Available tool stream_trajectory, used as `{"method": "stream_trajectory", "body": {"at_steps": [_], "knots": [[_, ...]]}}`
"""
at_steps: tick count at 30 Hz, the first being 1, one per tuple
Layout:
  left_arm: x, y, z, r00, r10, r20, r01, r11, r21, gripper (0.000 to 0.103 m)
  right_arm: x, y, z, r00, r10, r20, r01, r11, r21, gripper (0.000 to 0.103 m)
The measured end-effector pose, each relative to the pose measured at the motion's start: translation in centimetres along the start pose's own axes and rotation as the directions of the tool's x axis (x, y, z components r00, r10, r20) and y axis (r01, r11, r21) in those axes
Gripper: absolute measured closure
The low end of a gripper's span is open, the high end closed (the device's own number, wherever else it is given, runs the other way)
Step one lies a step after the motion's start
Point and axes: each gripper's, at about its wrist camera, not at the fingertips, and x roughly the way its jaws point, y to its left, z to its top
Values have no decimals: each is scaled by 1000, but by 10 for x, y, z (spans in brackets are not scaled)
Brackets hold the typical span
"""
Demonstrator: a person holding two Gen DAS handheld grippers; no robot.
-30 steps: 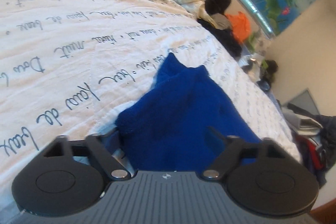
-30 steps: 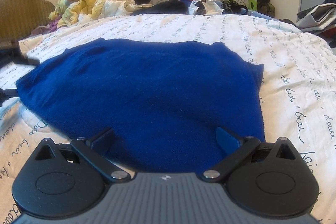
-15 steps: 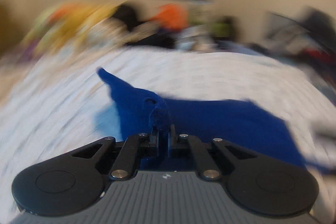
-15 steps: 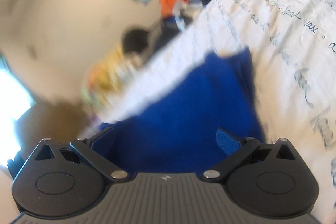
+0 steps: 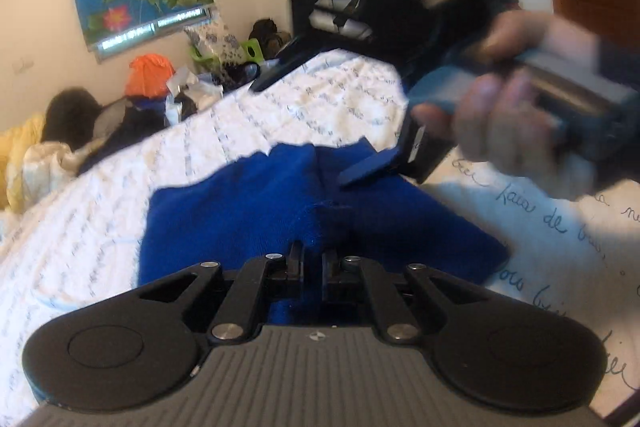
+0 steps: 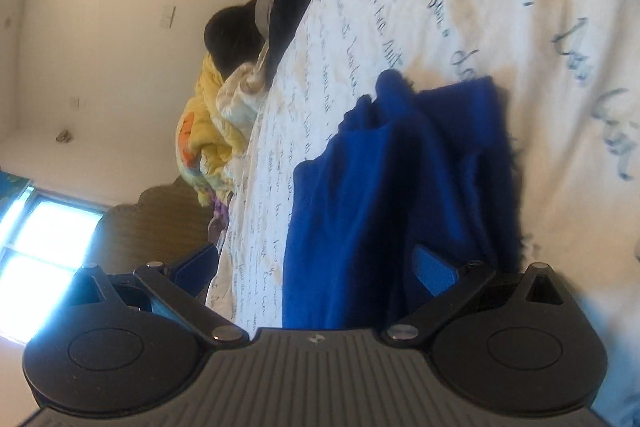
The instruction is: Fold small clothes
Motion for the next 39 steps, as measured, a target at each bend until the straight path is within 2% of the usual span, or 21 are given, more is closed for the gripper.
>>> {"method": "stream_trajectory", "body": {"at_steps": [3, 6, 8, 9, 10, 13, 16, 18, 20, 21, 23, 24, 25, 26, 27, 29, 33, 35, 36, 38, 39], "knots": [[-2, -7, 1, 1000, 12, 22, -12, 999, 45, 95, 20, 1, 10, 995, -79, -54, 78, 997, -18, 0], [-3, -10, 2, 1000, -3, 18, 2, 998, 67, 95, 28, 7, 20, 992, -111, -67, 109, 993, -40, 0], [-2, -11, 5, 999, -34, 11, 33, 997, 70, 95, 34, 18, 24, 981, -189, -45, 181, 973, -145, 29], [-1, -12, 7, 999, -44, 10, 43, 996, 72, 95, 40, 21, 26, 961, -273, -44, 259, 945, -200, 77], [-1, -15, 10, 999, -52, 15, 50, 996, 77, 95, 45, 22, 28, 936, -350, -43, 331, 914, -236, 93], [2, -22, 22, 995, -90, 47, 85, 992, 94, 96, 30, 33, 29, 935, -354, 1, 335, 883, -329, 96], [6, -33, 32, 986, -156, 60, 150, 984, 100, 96, 2, 49, 31, 939, -334, 86, 340, 857, -386, 96], [16, -43, 29, 978, -208, 26, 205, 974, 94, 96, -11, 41, 35, 912, -386, 136, 408, 826, -388, 96], [35, -54, 19, 975, -216, -51, 219, 971, 93, 95, -14, 20, 36, 884, -445, 142, 465, 811, -356, 94], [40, -54, 14, 976, -207, -63, 211, 974, 82, 94, -14, 9, 35, 886, -446, 125, 461, 829, -316, 94], [33, -44, 11, 977, -213, -25, 214, 976, 44, 82, -25, -5, 29, 911, -387, 142, 410, 885, -221, 87], [28, -37, 12, 971, -241, -9, 241, 970, 27, 74, -33, -5, 26, 918, -362, 162, 388, 902, -186, 68], [20, -26, 12, 965, -260, 13, 260, 965, 15, 48, -43, -5, 22, 926, -328, 187, 359, 919, -165, 34], [12, -15, 11, 964, -263, 40, 263, 965, 2, 13, -53, -3, 18, 929, -292, 227, 331, 930, -159, 16], [4, -3, 9, 963, -259, 72, 260, 965, -13, 0, -63, -3, 12, 925, -257, 279, 309, 937, -164, 0], [-4, 22, 2, 967, -237, 92, 241, 970, -33, 1, -71, -3, 7, 922, -229, 312, 294, 938, -181, 0], [14, 76, 2, 983, -179, 44, 184, 968, -169, 1, -51, -12, 10, 932, -287, 222, 328, 928, -176, 0], [35, 110, 2, 984, -178, 14, 174, 934, -313, 1, -40, -9, 9, 935, -283, 213, 325, 924, -200, 0], [50, 127, 1, 981, -195, -1, 178, 899, -400, 1, -35, -8, 9, 939, -279, 201, 319, 926, -204, 0], [82, 160, 0, 965, -260, -47, 184, 789, -586, 3, -26, -5, 12, 942, -277, 190, 315, 926, -208, 0], [98, 174, -1, 952, -300, -60, 186, 722, -667, 5, -23, -3, 12, 941, -281, 189, 318, 925, -209, 6]]}}
